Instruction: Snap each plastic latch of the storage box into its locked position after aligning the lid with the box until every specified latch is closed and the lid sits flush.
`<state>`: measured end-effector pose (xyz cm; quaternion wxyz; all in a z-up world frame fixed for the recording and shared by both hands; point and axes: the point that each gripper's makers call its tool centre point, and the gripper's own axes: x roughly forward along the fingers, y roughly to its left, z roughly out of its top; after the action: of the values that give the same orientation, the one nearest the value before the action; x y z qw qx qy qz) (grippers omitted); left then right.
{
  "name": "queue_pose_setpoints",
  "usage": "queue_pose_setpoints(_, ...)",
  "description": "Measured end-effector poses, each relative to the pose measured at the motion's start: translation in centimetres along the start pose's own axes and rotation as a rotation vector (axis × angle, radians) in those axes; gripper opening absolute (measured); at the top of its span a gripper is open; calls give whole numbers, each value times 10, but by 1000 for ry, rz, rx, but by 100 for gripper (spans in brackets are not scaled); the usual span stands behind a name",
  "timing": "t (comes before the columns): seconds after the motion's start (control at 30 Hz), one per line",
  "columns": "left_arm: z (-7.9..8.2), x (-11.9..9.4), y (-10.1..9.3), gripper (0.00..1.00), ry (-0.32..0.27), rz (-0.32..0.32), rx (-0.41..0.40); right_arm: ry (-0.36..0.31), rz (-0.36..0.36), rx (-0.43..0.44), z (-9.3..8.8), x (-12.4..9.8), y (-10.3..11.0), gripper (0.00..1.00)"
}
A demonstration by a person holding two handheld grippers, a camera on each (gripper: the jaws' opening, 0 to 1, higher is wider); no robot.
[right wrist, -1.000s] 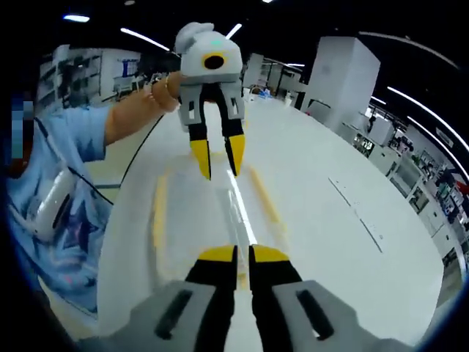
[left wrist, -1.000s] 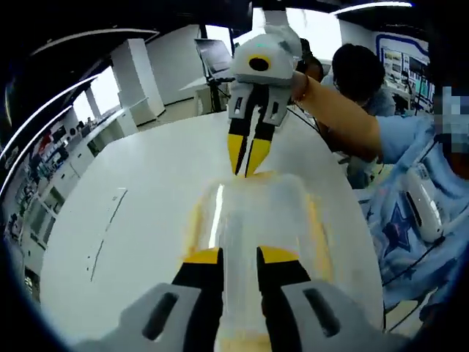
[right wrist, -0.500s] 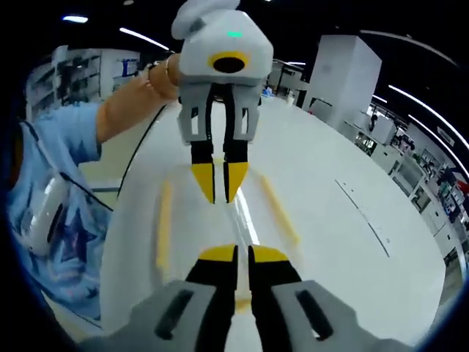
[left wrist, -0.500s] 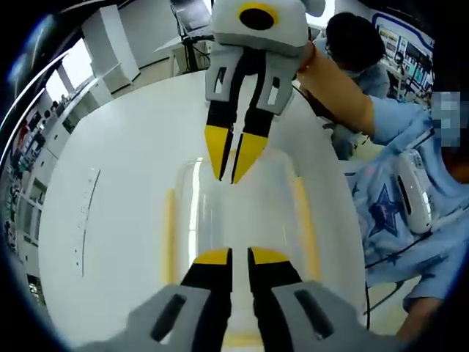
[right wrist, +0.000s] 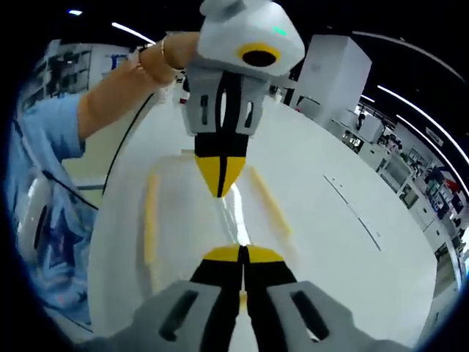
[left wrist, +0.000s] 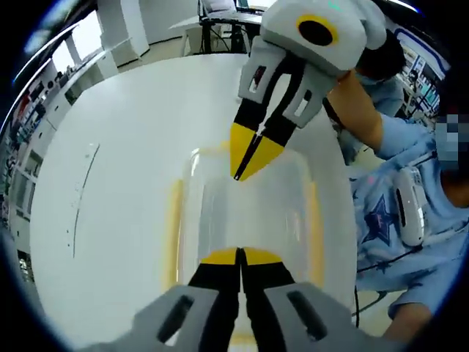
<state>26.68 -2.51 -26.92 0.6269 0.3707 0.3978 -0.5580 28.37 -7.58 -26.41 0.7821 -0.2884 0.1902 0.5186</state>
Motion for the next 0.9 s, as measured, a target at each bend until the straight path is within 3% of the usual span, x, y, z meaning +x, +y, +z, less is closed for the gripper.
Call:
queue_pose_setpoints(0.37,0,2,-1,0,54,28,-9,-112,-24,144,-11,-8,-13,0)
queue_pose_setpoints(0.63,1,2,-1,0,56,25,-15,-178,-46,197,-18,-16,-20,0)
queue_pose_setpoints(0.73,0,2,-1,0,55,31,-8,-195,-94,201,-25,-24,-29,0)
queue_pose_setpoints(0.8,1,2,-1,0,58,33,-5,-245,-49,248,-23,-25,-25,0)
queue_pose_setpoints(0.9,1,2,-1,0,67,34,-7,-288,-42,265,-25,-28,-27,0)
